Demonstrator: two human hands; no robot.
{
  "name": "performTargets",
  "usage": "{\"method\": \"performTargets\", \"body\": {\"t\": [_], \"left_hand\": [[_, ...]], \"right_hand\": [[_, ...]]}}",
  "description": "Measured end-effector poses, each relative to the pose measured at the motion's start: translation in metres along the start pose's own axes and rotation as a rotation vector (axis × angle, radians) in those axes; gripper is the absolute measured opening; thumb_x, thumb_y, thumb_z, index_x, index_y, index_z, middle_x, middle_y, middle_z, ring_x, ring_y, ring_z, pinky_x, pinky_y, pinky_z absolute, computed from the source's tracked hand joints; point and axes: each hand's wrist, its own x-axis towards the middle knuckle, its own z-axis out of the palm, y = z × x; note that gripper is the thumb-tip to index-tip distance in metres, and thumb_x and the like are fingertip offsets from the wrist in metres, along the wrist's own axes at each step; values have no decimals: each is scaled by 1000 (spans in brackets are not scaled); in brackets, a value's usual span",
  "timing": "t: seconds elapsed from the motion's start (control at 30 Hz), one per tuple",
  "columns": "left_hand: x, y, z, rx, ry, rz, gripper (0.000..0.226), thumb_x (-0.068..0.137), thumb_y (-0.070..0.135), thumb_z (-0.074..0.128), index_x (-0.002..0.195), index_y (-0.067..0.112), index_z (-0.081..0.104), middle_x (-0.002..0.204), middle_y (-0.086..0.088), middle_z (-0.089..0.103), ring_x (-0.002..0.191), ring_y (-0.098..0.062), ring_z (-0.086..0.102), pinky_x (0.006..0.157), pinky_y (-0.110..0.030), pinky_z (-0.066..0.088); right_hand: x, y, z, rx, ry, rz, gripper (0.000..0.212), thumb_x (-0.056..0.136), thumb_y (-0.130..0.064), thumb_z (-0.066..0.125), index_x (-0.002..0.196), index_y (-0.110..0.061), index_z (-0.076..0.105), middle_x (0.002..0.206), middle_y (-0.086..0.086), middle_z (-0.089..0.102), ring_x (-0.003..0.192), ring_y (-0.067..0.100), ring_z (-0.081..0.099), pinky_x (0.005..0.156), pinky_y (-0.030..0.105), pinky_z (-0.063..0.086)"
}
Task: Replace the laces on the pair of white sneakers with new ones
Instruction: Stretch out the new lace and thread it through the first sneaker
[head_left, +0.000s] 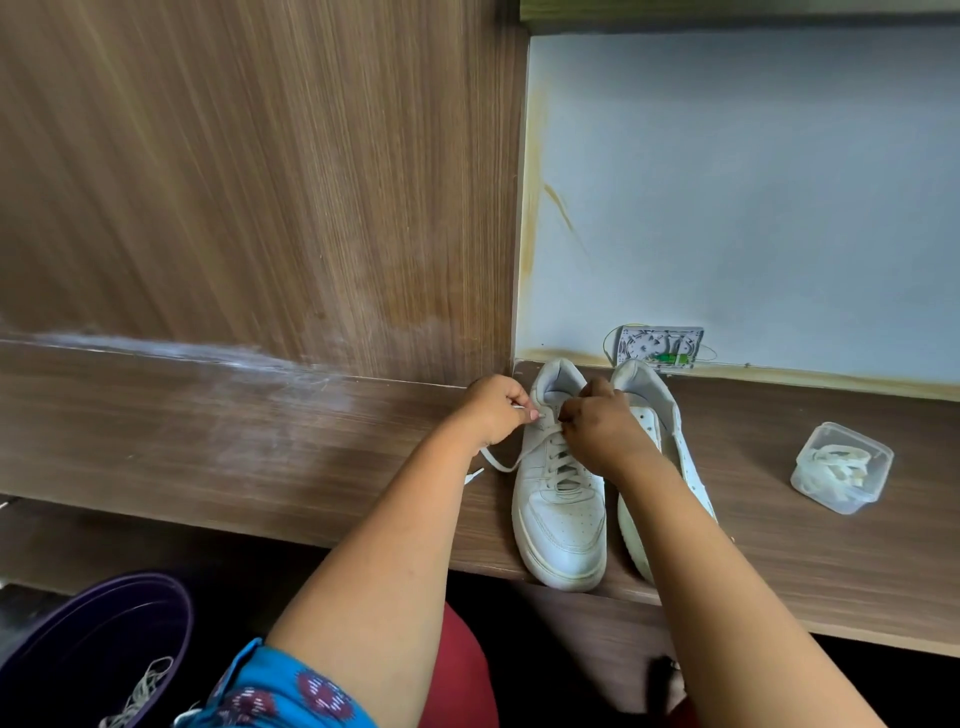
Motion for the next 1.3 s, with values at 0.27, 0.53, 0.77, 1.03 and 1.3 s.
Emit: {"method": "performTargets", "body": {"t": [0.27, 0.53, 0.77, 1.03, 1.3], "left_hand": [[-1, 5, 11, -201, -178, -167, 26, 98, 26, 55, 74, 15, 58, 74, 2, 57, 65, -7, 47, 62, -22, 38], [4, -5, 10, -206, -61, -127, 19, 85, 19, 73, 85, 1, 68, 69, 2, 58, 66, -7, 49, 71, -23, 42], [1, 2, 4, -130, 20, -34, 9, 76, 9, 79, 78, 7, 71, 81, -5, 68, 80, -14, 61, 79, -26, 50], [0, 6, 4, 83, 76, 38, 3, 78, 15, 74, 80, 14, 73, 86, 1, 71, 81, -13, 60, 74, -23, 48], [-5, -9, -28, -179, -98, -212, 12, 89, 18, 66, 78, 13, 65, 81, -2, 61, 84, -13, 49, 71, -24, 35]], "right_hand": [[1, 7, -5, 347, 107, 125, 10, 85, -10, 69, 92, -6, 74, 88, -2, 47, 101, 23, 58, 81, 21, 40], [11, 1, 14, 242, 64, 186, 24, 87, -18, 53, 100, -28, 71, 127, 3, 48, 123, 34, 34, 100, 37, 34], [9, 2, 18, 192, 50, 198, 28, 93, -30, 50, 117, -32, 63, 134, 0, 41, 123, 32, 30, 104, 43, 33], [7, -2, 22, 157, -18, 209, 33, 99, -36, 40, 128, -29, 53, 142, 3, 29, 129, 35, 24, 109, 46, 23], [-1, 10, 11, 439, 90, 60, 13, 92, -18, 55, 97, -21, 66, 107, -3, 49, 111, 19, 48, 101, 33, 35]]}}
